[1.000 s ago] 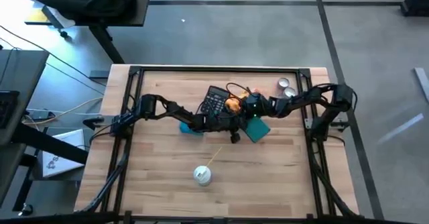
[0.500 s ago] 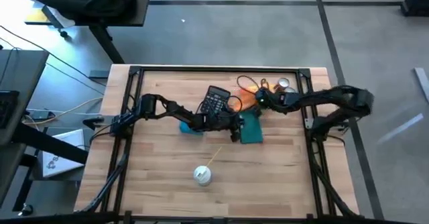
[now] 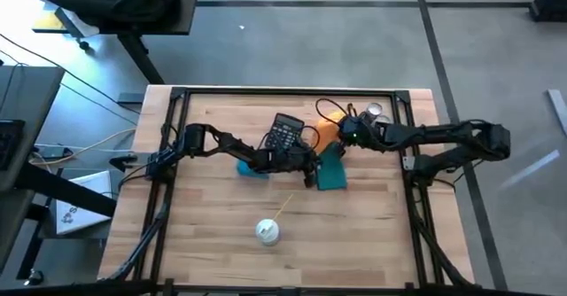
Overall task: Apply microfiber cloth
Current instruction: Wipe the back of the cellphone using the microfiber cloth
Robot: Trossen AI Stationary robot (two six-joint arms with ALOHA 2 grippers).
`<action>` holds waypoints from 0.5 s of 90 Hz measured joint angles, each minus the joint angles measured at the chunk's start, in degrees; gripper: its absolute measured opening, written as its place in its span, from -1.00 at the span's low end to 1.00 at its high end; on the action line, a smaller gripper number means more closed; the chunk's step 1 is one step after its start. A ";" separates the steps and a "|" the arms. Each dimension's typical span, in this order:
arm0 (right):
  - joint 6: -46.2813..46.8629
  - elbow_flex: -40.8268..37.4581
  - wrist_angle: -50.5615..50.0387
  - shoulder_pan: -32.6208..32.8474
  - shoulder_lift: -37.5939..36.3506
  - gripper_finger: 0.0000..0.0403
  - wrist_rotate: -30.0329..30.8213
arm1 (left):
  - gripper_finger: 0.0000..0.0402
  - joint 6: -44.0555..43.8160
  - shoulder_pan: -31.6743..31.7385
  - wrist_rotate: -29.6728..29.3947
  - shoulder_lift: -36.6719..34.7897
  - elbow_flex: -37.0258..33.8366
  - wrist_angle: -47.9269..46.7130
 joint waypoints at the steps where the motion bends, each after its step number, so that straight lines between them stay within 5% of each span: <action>1: -0.01 0.00 0.71 0.06 0.49 -1.00 -0.48 | -0.77 0.00 -0.03 0.03 -0.11 0.00 -0.19; 26: -0.20 0.04 15.37 0.63 14.19 -1.00 -6.53 | -0.77 0.02 -0.70 -0.01 -0.44 -0.02 -1.16; 45: 0.62 0.24 6.51 -0.98 15.90 -1.00 0.04 | -0.77 0.04 -1.26 -0.65 -0.43 -1.23 -0.60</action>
